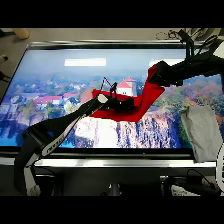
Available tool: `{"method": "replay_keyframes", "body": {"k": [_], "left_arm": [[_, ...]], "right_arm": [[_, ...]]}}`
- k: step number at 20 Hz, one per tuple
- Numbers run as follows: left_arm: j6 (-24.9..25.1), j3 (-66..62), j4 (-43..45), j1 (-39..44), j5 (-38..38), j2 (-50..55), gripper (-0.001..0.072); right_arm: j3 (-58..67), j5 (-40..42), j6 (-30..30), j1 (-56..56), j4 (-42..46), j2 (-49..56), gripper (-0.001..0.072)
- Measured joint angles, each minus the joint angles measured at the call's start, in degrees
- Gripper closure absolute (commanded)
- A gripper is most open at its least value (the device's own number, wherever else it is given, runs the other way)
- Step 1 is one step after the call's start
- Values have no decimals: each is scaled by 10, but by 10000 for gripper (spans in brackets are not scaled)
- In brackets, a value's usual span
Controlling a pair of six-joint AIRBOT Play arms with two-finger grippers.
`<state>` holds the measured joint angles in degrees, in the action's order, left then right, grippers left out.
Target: Fold the shirts.
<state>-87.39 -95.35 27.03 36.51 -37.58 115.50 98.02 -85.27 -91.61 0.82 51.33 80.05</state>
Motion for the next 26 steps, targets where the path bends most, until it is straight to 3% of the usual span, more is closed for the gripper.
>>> {"method": "replay_keyframes", "body": {"k": [8, 9, 10, 11, 12, 16, 22, 26], "left_arm": [[-21, 0, 277, -190, -86, -255, 679], [-22, 0, 293, -214, -95, -289, 679], [-23, 0, 305, -236, -106, -323, 679], [-24, 0, 315, -253, -114, -350, 679], [-24, 0, 325, -266, -120, -375, 679], [-25, 2, 349, -290, -154, -429, 679], [-13, 39, 374, -298, -190, -447, 678], [-9, 61, 379, -299, -206, -450, 678]], "right_arm": [[-1, 137, -14, 120, -18, 152, 685], [-1, 156, -14, 139, -31, 175, 643], [-1, 178, -15, 158, -46, 197, 413], [-1, 198, -15, 177, -65, 219, 53], [-1, 214, -12, 192, -85, 236, 26], [0, 206, 4, 190, -103, 246, 32], [-48, 64, -17, 58, 126, 189, 100], [-176, 106, -5, 18, 106, 186, 119]]}}
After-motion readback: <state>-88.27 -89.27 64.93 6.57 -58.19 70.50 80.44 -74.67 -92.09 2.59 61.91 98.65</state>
